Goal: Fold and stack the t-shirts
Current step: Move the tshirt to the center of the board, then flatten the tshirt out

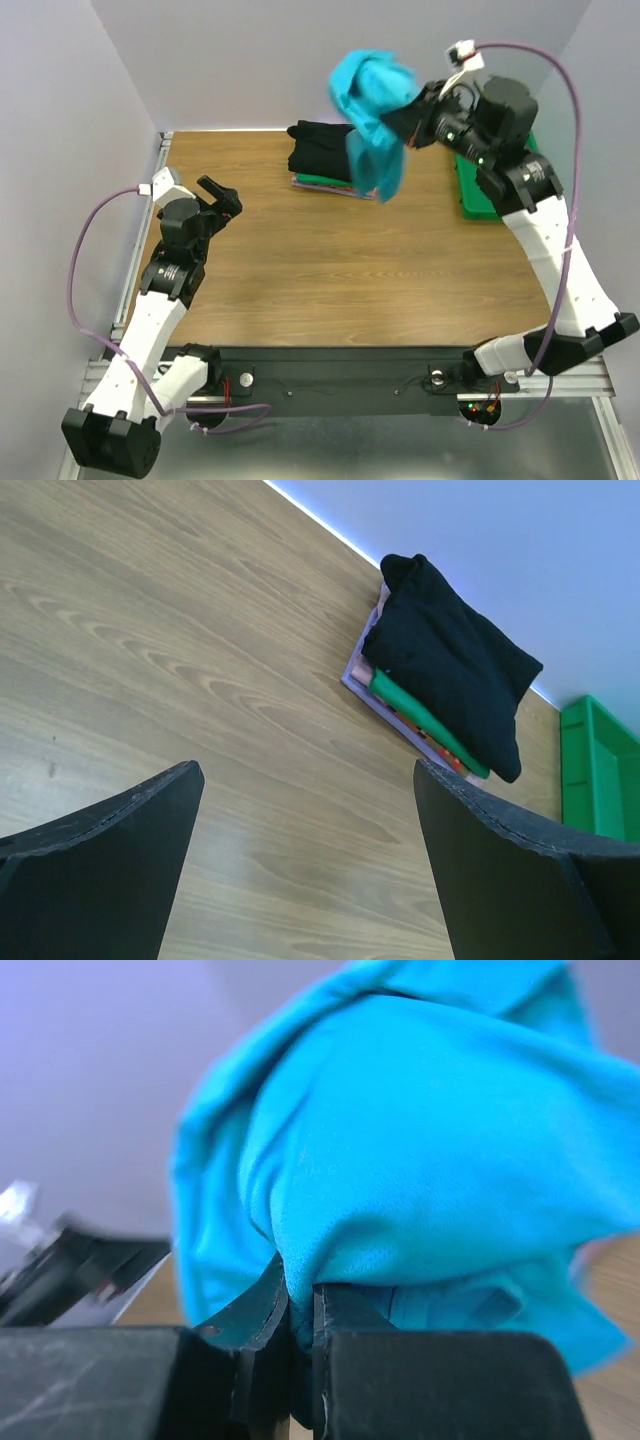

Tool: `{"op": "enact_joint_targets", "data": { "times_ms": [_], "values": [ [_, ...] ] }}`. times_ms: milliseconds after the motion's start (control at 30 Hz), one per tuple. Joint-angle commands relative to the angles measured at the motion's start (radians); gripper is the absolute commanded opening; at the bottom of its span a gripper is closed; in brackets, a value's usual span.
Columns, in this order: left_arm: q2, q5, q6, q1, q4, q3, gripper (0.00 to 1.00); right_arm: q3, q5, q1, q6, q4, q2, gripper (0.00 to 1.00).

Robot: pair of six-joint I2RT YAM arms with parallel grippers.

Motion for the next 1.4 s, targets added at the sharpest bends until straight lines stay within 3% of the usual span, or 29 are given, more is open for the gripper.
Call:
{"op": "enact_joint_targets", "data": {
  "times_ms": [0,67,133,233,267,300,500,633,800,933,1067,1233,1367],
  "values": [
    [-0.068,-0.029,-0.044,0.006,-0.075,0.043,0.98,-0.106,-0.131,0.073,-0.024,-0.01,-0.023,0.09],
    [-0.092,-0.066,-0.063,0.006,-0.135,0.06,0.98,-0.169,-0.121,0.078,-0.01,-0.01,-0.054,0.13],
    [-0.106,-0.095,-0.089,0.006,-0.198,0.066,0.98,-0.304,0.057,0.078,0.061,-0.008,-0.098,0.24],
    [-0.138,-0.129,-0.144,0.006,-0.256,0.044,0.98,-0.508,0.312,0.078,0.124,-0.007,-0.131,0.6],
    [-0.14,-0.129,-0.167,0.006,-0.267,0.034,0.99,-0.563,0.356,0.08,0.131,-0.007,-0.138,0.86],
    [-0.143,-0.126,-0.176,0.006,-0.275,0.024,0.98,-0.609,0.431,0.078,0.16,-0.007,-0.146,1.0],
    [-0.138,-0.006,-0.189,0.006,-0.308,-0.061,0.99,-0.876,0.472,0.078,0.283,-0.008,-0.316,1.0],
    [-0.108,0.204,-0.143,0.004,-0.257,-0.159,0.98,-1.003,0.427,0.08,0.34,-0.026,-0.394,1.0],
    [-0.063,0.347,-0.144,-0.043,-0.246,-0.25,0.99,-1.1,0.37,0.113,0.38,-0.08,-0.372,1.0],
    [-0.019,0.319,-0.207,-0.297,-0.27,-0.282,0.99,-1.164,0.375,0.135,0.432,-0.086,-0.344,1.0],
    [0.049,0.334,-0.262,-0.46,-0.344,-0.289,0.98,-1.21,0.361,0.135,0.449,-0.088,-0.31,0.98],
    [0.098,0.391,-0.325,-0.615,-0.374,-0.316,0.92,-1.238,0.393,0.136,0.47,-0.088,-0.298,0.93],
    [0.15,0.419,-0.333,-0.703,-0.384,-0.289,0.85,-1.257,0.366,0.138,0.48,-0.048,-0.278,0.8]
  ]
}}
